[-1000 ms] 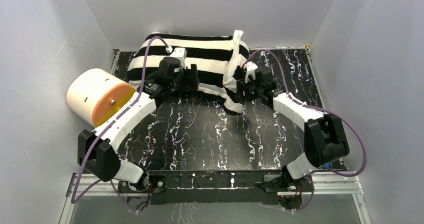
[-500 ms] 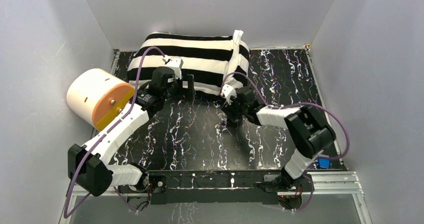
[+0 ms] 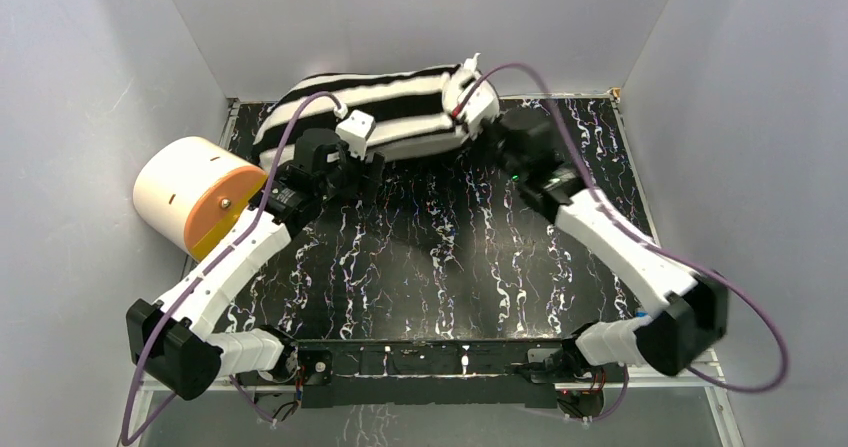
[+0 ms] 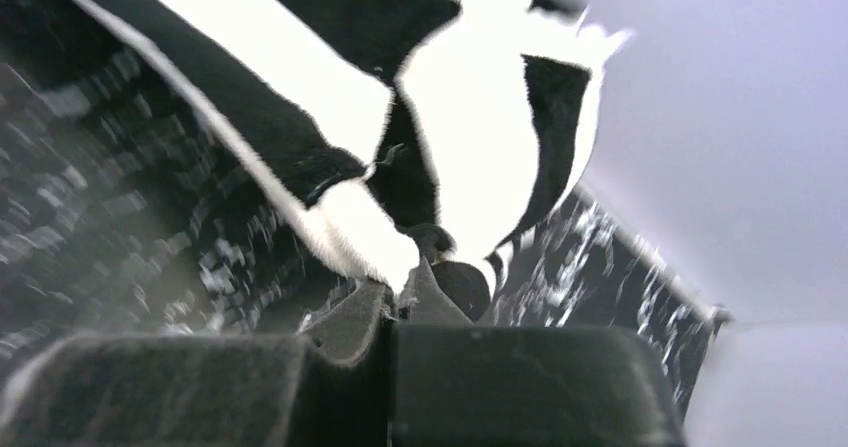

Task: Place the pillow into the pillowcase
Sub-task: Smooth out the pillow at the center of the board, then turn over the pillow at the center of the board.

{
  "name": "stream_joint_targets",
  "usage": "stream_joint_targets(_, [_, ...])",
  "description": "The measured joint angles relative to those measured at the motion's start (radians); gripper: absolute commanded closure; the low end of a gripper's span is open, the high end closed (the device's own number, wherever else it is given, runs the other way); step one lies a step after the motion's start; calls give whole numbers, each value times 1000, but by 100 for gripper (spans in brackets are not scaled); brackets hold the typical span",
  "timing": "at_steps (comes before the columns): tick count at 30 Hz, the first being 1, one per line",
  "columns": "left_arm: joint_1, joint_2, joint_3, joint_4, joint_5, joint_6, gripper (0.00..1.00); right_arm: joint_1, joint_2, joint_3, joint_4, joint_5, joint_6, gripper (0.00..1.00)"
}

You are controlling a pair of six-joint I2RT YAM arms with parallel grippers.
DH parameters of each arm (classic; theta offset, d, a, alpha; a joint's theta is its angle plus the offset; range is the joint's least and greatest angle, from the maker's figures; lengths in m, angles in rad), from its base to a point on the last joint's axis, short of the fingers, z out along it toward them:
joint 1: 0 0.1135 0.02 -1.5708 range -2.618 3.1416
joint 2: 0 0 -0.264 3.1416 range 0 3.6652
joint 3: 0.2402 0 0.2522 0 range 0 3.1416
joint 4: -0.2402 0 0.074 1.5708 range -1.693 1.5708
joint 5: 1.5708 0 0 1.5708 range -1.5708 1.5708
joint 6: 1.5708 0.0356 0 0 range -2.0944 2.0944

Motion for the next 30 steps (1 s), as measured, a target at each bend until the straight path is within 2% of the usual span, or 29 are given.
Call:
stream_joint_targets(3, [0,7,67,-3,89,106,27,1,-109,199,-113,-89,46,100])
stream_joint_targets(7, [1,11,172,38,274,221,28,2,-158,362,-219,-183,130,100])
stream_joint_targets(11, [1,8,203,100,483,287,19,-1,-173,357,-326,-256,241,100])
stream_joint_targets(13, [-2,2,190,125,560,312,20,0,-163,337,-383,-295,292,100])
stream_joint_targets(16, [-3,5,184,138,661,338,28,3,-140,328,-435,-341,361,100])
stream_joint_targets(18, [-3,18,195,147,724,325,28,6,-131,325,-438,-349,414,100])
stream_joint_targets(21, [-11,60,212,204,815,245,20,5,-130,316,-413,-371,499,100])
stream_joint_targets(23, [-14,56,177,264,822,201,13,5,-130,317,-401,-386,534,100])
stream_joint_targets(24, [-14,52,166,272,822,202,9,5,-120,342,-413,-399,554,100])
stream_joint_targets(26, [-16,59,167,296,830,236,9,5,-104,389,-412,-440,567,100])
stream_joint_targets(27, [-17,93,214,298,849,267,17,6,-101,400,-416,-448,566,100])
stream_joint_targets(28, [-19,132,264,302,879,284,47,6,-97,410,-419,-451,566,100])
stream_joint_targets(30, [-25,269,401,318,977,301,100,5,-23,544,-461,-460,558,100])
